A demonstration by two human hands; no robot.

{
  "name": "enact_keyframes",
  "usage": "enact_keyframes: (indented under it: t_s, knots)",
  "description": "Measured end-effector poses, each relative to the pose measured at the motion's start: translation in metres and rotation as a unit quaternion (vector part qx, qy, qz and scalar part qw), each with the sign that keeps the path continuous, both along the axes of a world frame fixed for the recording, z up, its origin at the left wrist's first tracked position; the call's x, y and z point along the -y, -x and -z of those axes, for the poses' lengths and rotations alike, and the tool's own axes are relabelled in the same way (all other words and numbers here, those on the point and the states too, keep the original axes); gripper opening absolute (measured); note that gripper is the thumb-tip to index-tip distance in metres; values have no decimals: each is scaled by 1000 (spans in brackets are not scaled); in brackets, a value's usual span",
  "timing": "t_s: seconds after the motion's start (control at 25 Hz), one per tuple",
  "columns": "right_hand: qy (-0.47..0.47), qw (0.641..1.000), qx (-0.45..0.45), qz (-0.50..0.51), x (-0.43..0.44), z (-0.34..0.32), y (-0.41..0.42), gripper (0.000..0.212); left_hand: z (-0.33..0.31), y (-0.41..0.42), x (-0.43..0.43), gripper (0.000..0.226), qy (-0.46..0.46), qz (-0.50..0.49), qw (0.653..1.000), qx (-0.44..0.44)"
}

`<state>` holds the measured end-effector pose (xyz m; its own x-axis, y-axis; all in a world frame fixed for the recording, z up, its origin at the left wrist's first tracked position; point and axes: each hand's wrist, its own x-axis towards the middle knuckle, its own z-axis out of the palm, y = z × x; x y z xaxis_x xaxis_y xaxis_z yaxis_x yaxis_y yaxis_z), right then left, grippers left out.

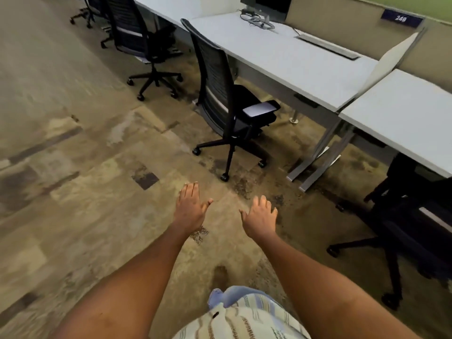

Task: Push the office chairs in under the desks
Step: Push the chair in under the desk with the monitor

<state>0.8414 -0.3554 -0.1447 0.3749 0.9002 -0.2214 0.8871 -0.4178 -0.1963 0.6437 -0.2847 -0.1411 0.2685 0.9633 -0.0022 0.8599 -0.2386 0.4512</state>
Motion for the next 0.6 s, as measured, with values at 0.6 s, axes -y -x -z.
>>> enact_keyframes:
  t_s: [0.6]
  knots:
    - [-52, 982, -14, -178, -331, -27, 145, 71, -18, 126, -253, 76, 16, -130, 991, -26]
